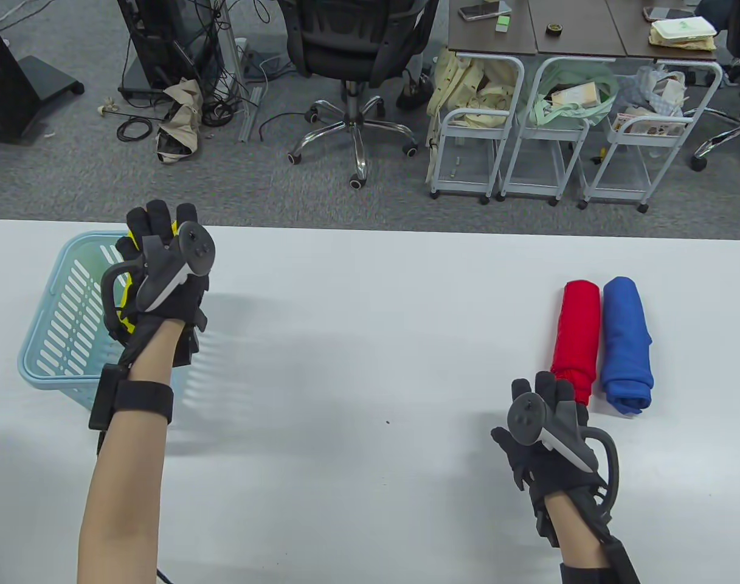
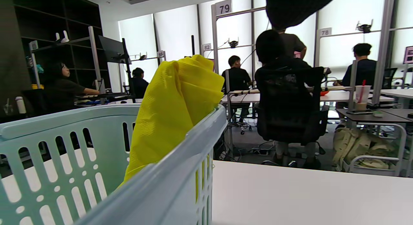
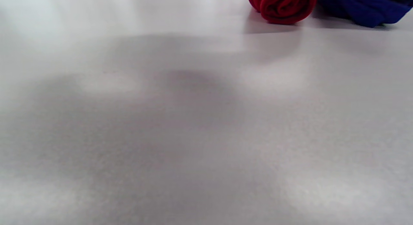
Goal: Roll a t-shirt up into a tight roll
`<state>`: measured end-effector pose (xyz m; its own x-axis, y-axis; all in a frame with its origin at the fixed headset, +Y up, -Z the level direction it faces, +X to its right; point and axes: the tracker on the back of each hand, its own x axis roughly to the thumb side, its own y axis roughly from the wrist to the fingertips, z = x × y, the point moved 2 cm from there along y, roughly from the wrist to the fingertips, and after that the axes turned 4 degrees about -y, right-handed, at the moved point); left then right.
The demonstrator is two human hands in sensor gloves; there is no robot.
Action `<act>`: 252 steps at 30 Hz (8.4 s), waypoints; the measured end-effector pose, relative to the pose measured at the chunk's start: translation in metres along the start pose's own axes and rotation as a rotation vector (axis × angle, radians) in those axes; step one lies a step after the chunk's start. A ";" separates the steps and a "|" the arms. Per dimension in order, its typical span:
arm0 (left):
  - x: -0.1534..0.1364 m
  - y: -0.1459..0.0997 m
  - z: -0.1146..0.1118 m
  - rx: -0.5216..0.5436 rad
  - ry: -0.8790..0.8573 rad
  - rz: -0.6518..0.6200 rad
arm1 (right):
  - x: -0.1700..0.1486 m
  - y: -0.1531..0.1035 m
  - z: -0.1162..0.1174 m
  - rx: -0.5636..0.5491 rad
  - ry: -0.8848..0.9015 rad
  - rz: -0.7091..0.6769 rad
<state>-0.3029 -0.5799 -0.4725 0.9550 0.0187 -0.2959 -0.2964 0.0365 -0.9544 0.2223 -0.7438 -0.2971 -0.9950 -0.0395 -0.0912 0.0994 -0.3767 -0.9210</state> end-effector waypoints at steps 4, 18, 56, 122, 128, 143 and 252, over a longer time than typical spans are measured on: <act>-0.015 0.020 -0.009 -0.046 0.021 0.142 | 0.001 0.000 0.001 0.013 0.011 -0.010; -0.039 0.042 -0.037 -0.234 -0.070 0.321 | 0.005 0.000 0.003 0.034 0.034 -0.048; 0.017 -0.035 0.065 0.292 0.021 0.145 | 0.010 -0.007 -0.002 0.018 0.124 -0.135; 0.163 -0.246 -0.188 -0.485 0.251 -0.853 | 0.028 0.003 -0.005 -0.085 0.158 0.023; 0.140 -0.218 -0.171 -0.477 0.159 -0.749 | -0.020 -0.006 -0.013 -0.150 0.155 0.184; 0.110 -0.191 -0.171 -0.491 0.306 -0.600 | 0.054 0.011 0.015 0.084 -0.034 -0.053; 0.065 -0.160 -0.154 -0.460 0.283 -0.212 | -0.050 -0.017 -0.093 -0.141 0.216 0.394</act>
<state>-0.1925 -0.7388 -0.3452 0.9768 -0.2115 -0.0350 -0.1250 -0.4292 -0.8945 0.2700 -0.6497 -0.3118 -0.8605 0.0448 -0.5075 0.4836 -0.2412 -0.8414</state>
